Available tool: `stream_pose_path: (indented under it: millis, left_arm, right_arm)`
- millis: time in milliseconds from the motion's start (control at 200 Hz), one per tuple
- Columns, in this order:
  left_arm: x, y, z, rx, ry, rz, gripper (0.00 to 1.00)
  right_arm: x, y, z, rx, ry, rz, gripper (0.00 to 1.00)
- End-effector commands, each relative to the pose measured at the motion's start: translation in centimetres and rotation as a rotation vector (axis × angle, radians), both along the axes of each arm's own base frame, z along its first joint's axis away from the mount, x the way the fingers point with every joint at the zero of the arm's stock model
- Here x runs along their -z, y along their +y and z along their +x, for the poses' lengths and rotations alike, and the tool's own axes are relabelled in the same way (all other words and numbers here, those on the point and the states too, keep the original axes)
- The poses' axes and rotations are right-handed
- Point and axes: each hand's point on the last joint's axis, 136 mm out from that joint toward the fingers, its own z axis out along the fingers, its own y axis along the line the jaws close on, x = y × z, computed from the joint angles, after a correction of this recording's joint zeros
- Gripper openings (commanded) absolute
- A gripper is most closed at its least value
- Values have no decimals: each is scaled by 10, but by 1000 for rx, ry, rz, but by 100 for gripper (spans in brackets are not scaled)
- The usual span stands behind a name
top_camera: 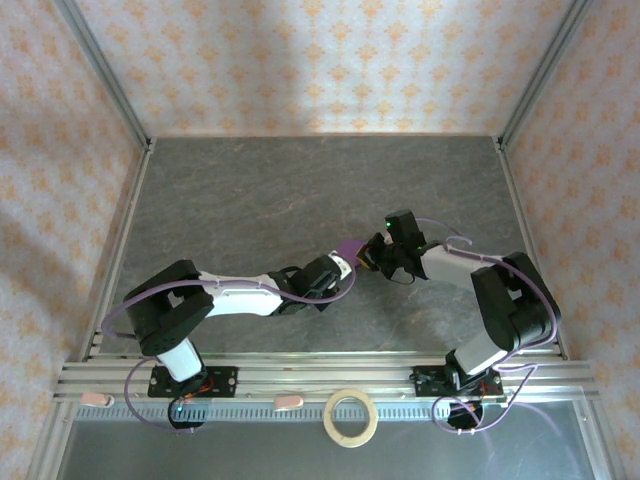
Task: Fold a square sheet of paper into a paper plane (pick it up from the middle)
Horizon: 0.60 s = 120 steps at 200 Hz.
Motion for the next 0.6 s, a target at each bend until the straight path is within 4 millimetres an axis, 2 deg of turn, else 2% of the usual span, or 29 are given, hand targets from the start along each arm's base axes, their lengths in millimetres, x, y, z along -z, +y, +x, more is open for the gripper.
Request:
stream_pose_path:
  millis: [0,305,470,525,596]
  left_arm:
    - [0,-1,3,0,-15,32,15]
    - [3,-2,0,14,-9,33,0]
    - [2,-3,0,14,-4,23,0]
    - [2,-5,-1,14,2,16,0]
    - [1,-6,-2,7,17,-1,0]
  right_arm:
    - [-13,6,4,-14,-36,22,0]
    - [-14,6,5,-17,-37,23,0]
    - [-18,6,6,-19,-50,18,0]
    - [-22,4,9,-9,-70,8,6]
    - [-29,-6,12,13,-102,-35,22]
